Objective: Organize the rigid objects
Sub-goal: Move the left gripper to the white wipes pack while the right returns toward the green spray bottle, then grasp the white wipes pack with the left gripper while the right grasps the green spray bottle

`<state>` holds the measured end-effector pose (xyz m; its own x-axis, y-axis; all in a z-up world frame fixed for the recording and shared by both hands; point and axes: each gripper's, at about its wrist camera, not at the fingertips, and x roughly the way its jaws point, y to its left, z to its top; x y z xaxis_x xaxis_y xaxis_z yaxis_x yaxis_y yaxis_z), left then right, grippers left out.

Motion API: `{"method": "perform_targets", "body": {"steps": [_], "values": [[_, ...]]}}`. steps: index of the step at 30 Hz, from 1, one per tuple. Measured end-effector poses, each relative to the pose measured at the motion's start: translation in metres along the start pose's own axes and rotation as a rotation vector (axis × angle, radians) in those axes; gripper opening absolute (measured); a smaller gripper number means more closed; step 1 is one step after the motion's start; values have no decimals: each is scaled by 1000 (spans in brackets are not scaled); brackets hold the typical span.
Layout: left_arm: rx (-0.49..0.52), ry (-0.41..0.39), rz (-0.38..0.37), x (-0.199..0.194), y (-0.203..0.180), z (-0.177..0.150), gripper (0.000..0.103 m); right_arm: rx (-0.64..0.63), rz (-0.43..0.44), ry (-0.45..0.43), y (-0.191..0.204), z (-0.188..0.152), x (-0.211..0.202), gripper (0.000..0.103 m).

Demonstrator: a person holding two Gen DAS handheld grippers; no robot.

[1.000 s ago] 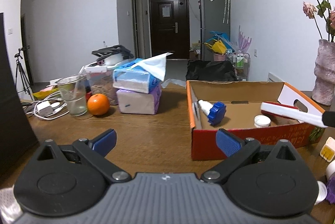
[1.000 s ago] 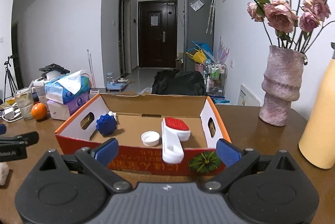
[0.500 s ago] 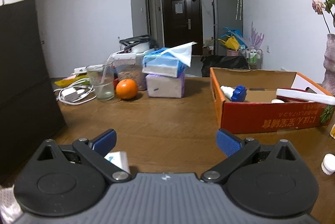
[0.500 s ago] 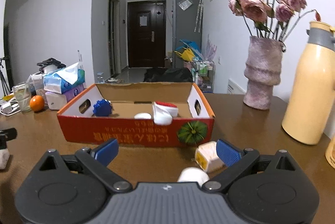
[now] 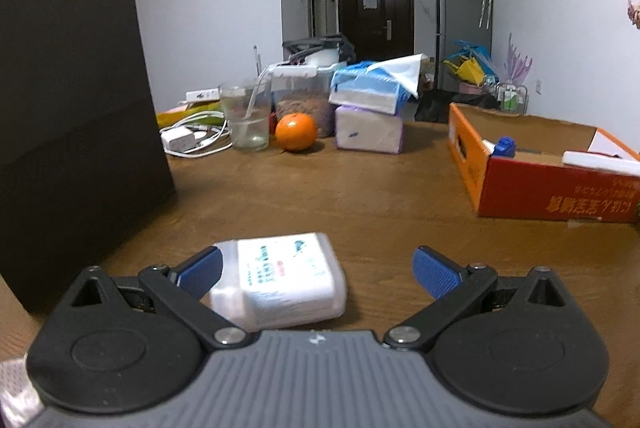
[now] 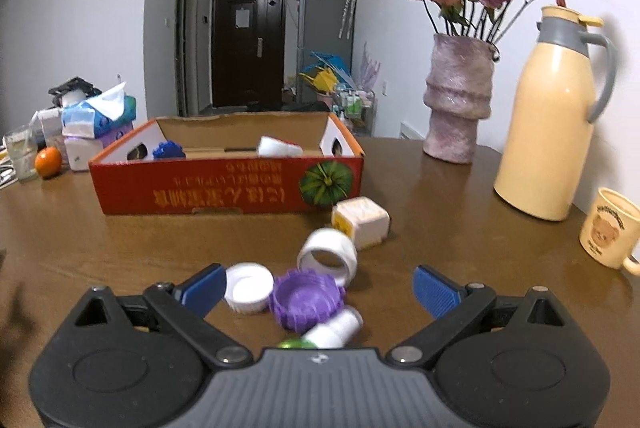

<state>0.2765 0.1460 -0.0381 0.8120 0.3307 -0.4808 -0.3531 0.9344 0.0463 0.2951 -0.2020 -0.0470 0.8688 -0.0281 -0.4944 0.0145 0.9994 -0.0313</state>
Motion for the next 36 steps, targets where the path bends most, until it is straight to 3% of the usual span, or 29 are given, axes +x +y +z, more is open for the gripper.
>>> {"method": "perform_targets", "body": {"steps": [18,25,27,29,36], "values": [[-12,152,44,55,29,-2,103,31,-50,94,1,-23,6,100],[-67,165,35,57,40,-2,103,86,-58,120,-7,-26,9,95],[-77,174,30,58,42,-1,99,102,-44,123,-9,-27,8,93],[-76,190,18,60,43,-2,85,108,-39,125,-9,-28,6,90],[-62,150,1,52,41,-1,83,119,-16,129,-10,-30,3,85]]}}
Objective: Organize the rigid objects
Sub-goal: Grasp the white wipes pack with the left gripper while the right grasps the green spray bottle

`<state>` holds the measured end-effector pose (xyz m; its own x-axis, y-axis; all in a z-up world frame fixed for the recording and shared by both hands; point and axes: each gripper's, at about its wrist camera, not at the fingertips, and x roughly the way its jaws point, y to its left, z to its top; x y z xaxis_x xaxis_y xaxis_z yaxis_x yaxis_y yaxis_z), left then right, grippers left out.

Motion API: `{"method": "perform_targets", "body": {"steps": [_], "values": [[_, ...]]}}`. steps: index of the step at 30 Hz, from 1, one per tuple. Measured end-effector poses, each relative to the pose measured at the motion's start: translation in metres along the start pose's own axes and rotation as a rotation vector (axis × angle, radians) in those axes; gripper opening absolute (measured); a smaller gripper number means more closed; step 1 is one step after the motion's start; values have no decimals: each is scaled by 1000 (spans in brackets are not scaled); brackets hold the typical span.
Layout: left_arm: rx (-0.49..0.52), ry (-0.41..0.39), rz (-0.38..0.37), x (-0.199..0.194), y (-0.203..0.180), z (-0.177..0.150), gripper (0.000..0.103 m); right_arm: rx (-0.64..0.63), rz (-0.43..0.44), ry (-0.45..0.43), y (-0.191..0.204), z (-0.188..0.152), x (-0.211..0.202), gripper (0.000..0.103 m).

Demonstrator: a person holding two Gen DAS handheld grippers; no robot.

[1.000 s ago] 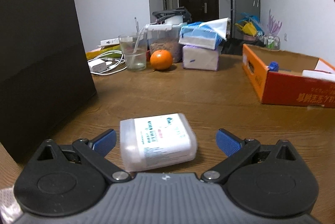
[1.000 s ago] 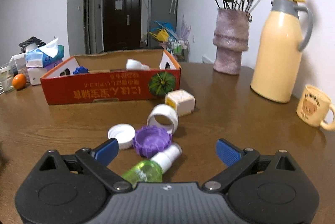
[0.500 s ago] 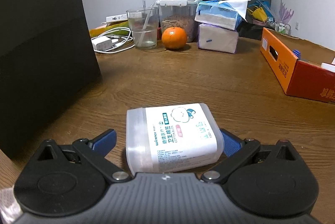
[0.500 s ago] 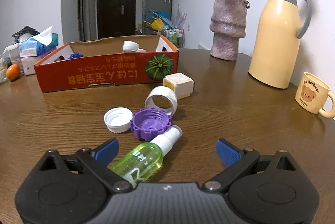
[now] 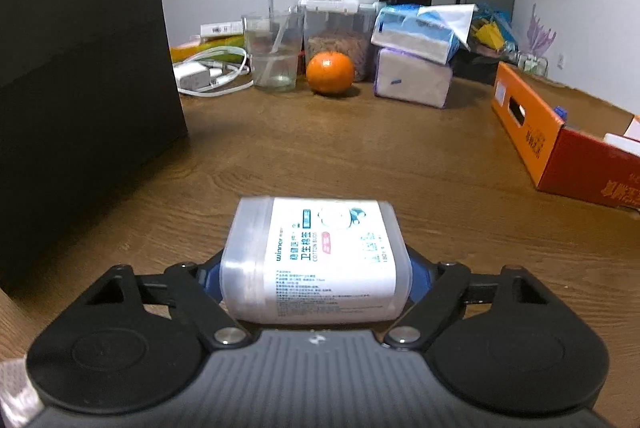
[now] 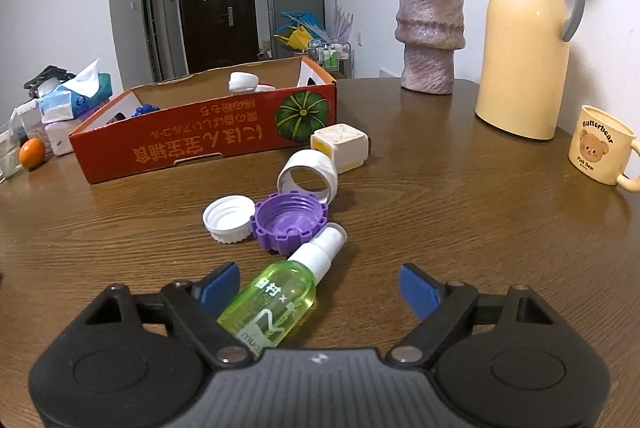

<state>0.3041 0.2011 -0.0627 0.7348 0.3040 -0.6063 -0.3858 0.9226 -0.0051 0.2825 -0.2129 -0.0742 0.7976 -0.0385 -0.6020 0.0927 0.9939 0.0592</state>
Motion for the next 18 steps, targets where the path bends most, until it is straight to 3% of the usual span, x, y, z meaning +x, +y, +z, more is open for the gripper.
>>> {"method": "perform_targets", "body": {"steps": [7,9,11,18], "values": [[24,-100,-34,-23,-6,-1,83,-4,9,12,-3,-2,-5,80],[39,-122,-44,-29,-10,-2,83,-4,21,30,-4,-4,-6,74],[53,-135,-53,-32,-13,-3,83,-15,35,64,-4,-8,-5,61],[50,-143,-62,-35,-13,-3,83,-58,-2,42,-6,-14,-9,30]]}}
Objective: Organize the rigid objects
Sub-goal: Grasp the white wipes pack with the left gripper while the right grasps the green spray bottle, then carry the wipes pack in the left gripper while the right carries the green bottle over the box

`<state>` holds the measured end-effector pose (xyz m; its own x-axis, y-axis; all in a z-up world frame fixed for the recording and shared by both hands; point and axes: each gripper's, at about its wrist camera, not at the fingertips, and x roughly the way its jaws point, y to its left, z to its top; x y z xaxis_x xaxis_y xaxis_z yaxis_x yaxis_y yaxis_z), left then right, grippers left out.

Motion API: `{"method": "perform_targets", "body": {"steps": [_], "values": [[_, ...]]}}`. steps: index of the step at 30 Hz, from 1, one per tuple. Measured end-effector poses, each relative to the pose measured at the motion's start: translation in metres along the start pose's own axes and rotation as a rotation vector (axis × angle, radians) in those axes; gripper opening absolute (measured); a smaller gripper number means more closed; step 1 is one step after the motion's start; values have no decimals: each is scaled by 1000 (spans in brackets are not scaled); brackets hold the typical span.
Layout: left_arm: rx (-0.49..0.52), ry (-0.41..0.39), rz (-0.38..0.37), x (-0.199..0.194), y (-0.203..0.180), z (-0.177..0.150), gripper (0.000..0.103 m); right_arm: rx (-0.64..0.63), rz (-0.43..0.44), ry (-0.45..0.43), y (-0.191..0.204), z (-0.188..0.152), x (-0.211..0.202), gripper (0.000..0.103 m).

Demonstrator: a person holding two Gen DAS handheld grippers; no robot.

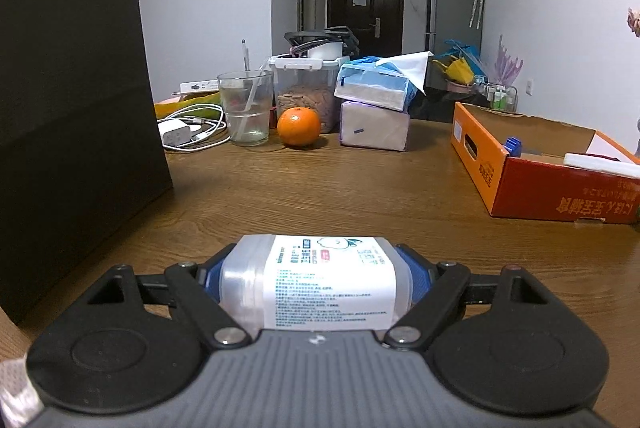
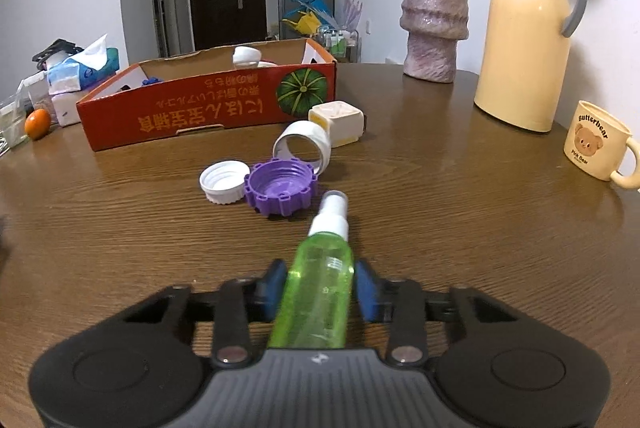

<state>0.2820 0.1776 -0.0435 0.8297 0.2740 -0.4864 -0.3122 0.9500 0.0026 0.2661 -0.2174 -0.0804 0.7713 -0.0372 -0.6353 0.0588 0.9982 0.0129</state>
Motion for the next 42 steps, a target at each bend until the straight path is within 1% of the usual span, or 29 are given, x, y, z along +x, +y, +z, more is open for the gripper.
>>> {"method": "perform_targets", "body": {"steps": [3,8,14,20,29,42], "values": [[0,-3,-1,-1,0,0,83,-19,-5,-11,-1,-3,-4,30],[1,-16,-9,-4,0,-1,83,-10,-6,-17,-3,-3,-6,30],[6,-32,-19,-10,-2,-2,83,-11,14,-48,-4,-2,-11,30],[42,-64,-36,-22,-15,-3,83,0,29,-81,-3,4,-16,30],[52,-88,-103,-37,-41,0,83,-6,72,-132,5,18,-21,30],[77,-119,-215,-54,-98,17,83,-16,147,-218,22,47,-30,30]]}}
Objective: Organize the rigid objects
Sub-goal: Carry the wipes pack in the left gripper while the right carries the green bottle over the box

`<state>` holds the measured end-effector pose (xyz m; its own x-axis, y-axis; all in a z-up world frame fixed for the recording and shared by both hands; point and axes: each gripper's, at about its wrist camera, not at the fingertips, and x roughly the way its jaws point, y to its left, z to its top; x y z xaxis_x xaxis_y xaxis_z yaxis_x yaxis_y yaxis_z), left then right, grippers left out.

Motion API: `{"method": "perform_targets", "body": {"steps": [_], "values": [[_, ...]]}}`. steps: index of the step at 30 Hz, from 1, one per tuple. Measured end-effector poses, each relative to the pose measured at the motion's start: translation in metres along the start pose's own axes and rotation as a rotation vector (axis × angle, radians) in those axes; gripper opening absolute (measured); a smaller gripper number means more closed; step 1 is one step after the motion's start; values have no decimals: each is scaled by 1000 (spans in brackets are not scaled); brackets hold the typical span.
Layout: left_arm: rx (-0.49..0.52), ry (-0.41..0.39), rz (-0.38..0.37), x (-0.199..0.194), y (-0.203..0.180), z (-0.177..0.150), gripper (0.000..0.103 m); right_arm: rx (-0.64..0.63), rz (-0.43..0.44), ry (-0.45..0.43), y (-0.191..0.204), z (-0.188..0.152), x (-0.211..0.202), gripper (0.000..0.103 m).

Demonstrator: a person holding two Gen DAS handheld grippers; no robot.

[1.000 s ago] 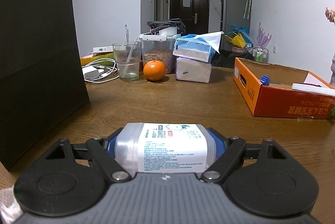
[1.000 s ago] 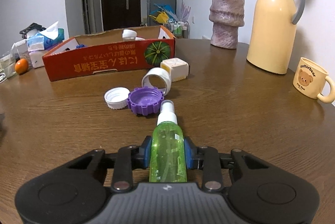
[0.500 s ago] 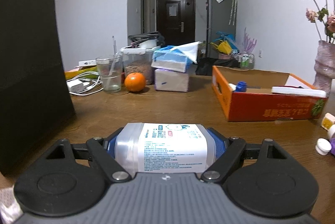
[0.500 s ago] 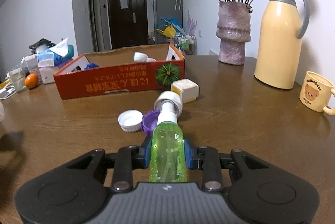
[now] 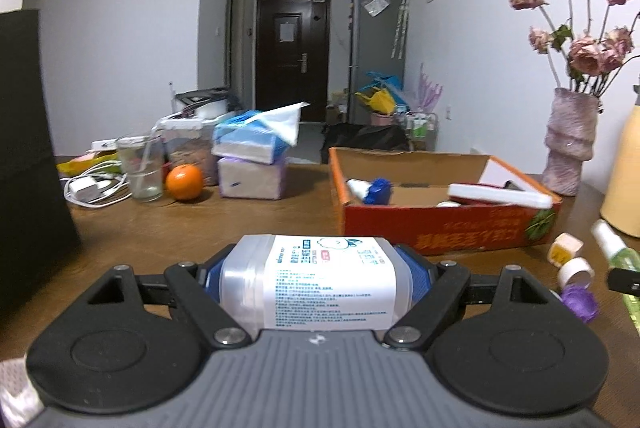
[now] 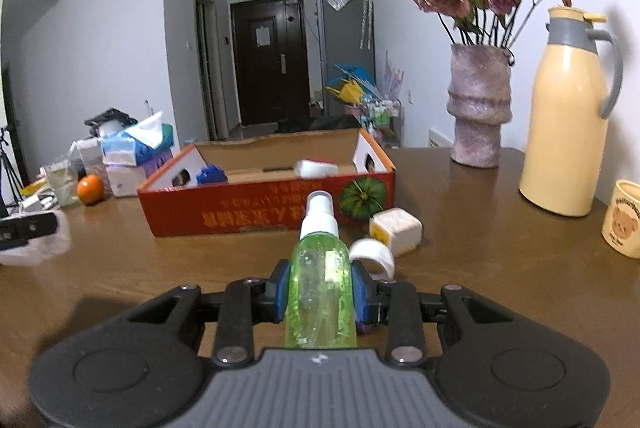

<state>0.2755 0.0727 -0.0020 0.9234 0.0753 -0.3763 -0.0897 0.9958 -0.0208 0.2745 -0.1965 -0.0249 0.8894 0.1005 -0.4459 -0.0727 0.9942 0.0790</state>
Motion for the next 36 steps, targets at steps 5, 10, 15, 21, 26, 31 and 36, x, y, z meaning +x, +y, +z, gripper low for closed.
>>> {"method": "perform_targets", "body": {"steps": [5,10,15,21,26,31,36], "values": [[3,-20,-32,3,-22,12,83,-6,24,-33,7,16,5,30],[-2,-33,-50,12,-38,25,83,-8,38,-59,11,30,11,30],[-13,-53,-54,22,-51,38,83,6,44,-80,11,46,22,30],[-28,-57,-54,37,-59,46,83,20,47,-93,9,60,38,30],[-37,-52,-53,52,-63,51,83,27,50,-101,6,71,52,30],[-41,-60,-48,66,-66,58,83,39,44,-101,0,78,66,30],[-53,-68,-47,81,-71,66,83,49,36,-97,-9,85,80,30]]}}
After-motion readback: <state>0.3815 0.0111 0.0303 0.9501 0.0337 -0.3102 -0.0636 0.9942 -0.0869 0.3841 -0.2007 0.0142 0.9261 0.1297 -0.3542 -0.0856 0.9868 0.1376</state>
